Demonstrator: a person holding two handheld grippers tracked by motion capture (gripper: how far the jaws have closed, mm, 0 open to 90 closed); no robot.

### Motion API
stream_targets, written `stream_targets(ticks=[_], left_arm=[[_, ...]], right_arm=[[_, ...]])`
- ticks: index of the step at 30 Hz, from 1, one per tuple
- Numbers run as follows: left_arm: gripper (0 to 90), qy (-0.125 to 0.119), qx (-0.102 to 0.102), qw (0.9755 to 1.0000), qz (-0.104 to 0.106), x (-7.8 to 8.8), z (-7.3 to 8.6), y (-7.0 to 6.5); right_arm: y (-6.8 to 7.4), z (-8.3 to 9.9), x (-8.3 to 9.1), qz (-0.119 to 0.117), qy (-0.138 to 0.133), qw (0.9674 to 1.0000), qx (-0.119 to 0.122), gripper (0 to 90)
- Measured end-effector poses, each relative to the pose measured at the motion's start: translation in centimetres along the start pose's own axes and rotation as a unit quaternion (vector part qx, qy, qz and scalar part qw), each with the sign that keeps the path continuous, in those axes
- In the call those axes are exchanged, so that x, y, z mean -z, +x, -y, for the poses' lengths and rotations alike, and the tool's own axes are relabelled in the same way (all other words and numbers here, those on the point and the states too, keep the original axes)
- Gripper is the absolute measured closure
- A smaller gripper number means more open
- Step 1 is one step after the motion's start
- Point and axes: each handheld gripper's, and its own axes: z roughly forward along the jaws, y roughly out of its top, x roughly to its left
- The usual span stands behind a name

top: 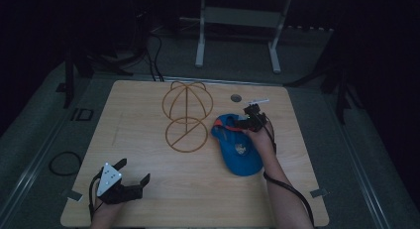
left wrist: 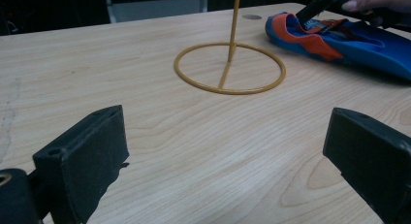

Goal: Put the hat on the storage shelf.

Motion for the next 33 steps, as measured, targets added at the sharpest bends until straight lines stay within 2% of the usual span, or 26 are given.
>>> stream_targets(ticks=[2, 4, 6, 8, 9, 10, 12, 14, 16, 17, 22, 23, 24, 28, 29, 30, 31, 32, 33], left_arm=[[2.5, 0.001, 0.000, 1.0000, 0.001, 0.0, 0.0, 0.0], [2.5, 0.001, 0.000, 1.0000, 0.002, -0.1, 0.0, 0.0], [2.5, 0.003, -0.003, 1.0000, 0.002, -0.1, 0.0, -0.1], [2.5, 0.004, -0.003, 1.0000, 0.002, -0.1, 0.0, -0.1], [2.5, 0.004, -0.002, 1.0000, 0.003, -0.1, 0.0, -0.1], [2.5, 0.004, -0.003, 1.0000, 0.002, -0.1, 0.0, -0.1], [2.5, 0.003, -0.002, 1.0000, 0.002, -0.1, 0.0, -0.1], [2.5, 0.006, -0.002, 1.0000, -0.001, -0.1, 0.1, 0.0], [2.5, 0.007, -0.001, 1.0000, 0.002, -0.1, 0.1, 0.0], [2.5, 0.007, 0.000, 1.0000, 0.001, -0.1, 0.1, 0.0], [2.6, 0.006, -0.001, 1.0000, -0.001, -0.1, 0.0, 0.0], [2.5, 0.006, -0.001, 1.0000, -0.001, -0.1, 0.0, 0.0], [2.5, 0.007, -0.001, 1.0000, 0.000, 0.0, 0.0, 0.0], [2.5, 0.008, 0.000, 1.0000, 0.004, 0.0, 0.0, -0.1], [2.6, 0.009, 0.001, 0.9999, 0.005, -0.1, 0.0, -0.1], [2.5, 0.009, 0.001, 0.9999, 0.005, -0.1, 0.0, -0.1], [2.6, 0.009, 0.003, 0.9999, 0.004, -0.1, 0.0, -0.2], [2.5, 0.009, 0.003, 0.9999, 0.004, -0.1, 0.0, -0.2], [2.5, 0.009, 0.003, 0.9999, 0.005, -0.1, -0.1, -0.2]], right_arm=[[0.0, 0.0, -0.3, 0.001, 0.007, 1.0000, 0.002, 17.5], [0.2, 0.2, -0.9, 0.015, 0.024, 0.9995, 0.012, 18.8], [0.2, 0.2, -1.1, 0.020, 0.029, 0.9993, 0.015, 18.9], [0.2, 0.3, -1.4, 0.021, 0.036, 0.9990, 0.016, 19.0], [0.3, 0.5, -1.6, 0.022, 0.042, 0.9987, 0.017, 22.7], [0.3, 0.5, -1.6, 0.022, 0.042, 0.9987, 0.017, 22.7], [0.3, 0.7, -1.7, 0.019, 0.046, 0.9984, 0.028, 24.6], [0.3, 0.8, -1.6, 0.006, 0.047, 0.9986, 0.024, 32.1], [0.3, 0.8, -1.5, 0.005, 0.047, 0.9985, 0.027, 33.7], [0.7, 0.8, -1.3, -0.005, 0.046, 0.9980, 0.044, 50.9], [1.5, 0.7, -1.1, -0.016, 0.047, 0.9965, 0.067, 73.2], [1.5, 0.7, -1.1, -0.016, 0.047, 0.9965, 0.067, 73.2], [1.8, 0.8, -1.1, -0.015, 0.048, 0.9959, 0.075, 78.9], [2.1, 0.7, -1.0, -0.011, 0.052, 0.9959, 0.073, 80.8], [2.1, 0.8, -0.4, 0.000, 0.038, 0.9964, 0.076, 81.4], [2.1, 0.8, -0.4, 0.000, 0.038, 0.9964, 0.076, 81.4], [1.8, 0.8, 0.2, -0.008, 0.026, 0.9979, 0.059, 81.7], [1.8, 0.8, 0.2, -0.008, 0.026, 0.9979, 0.059, 81.7], [1.6, 0.8, 1.0, -0.006, 0.014, 0.9982, 0.058, 82.1]])
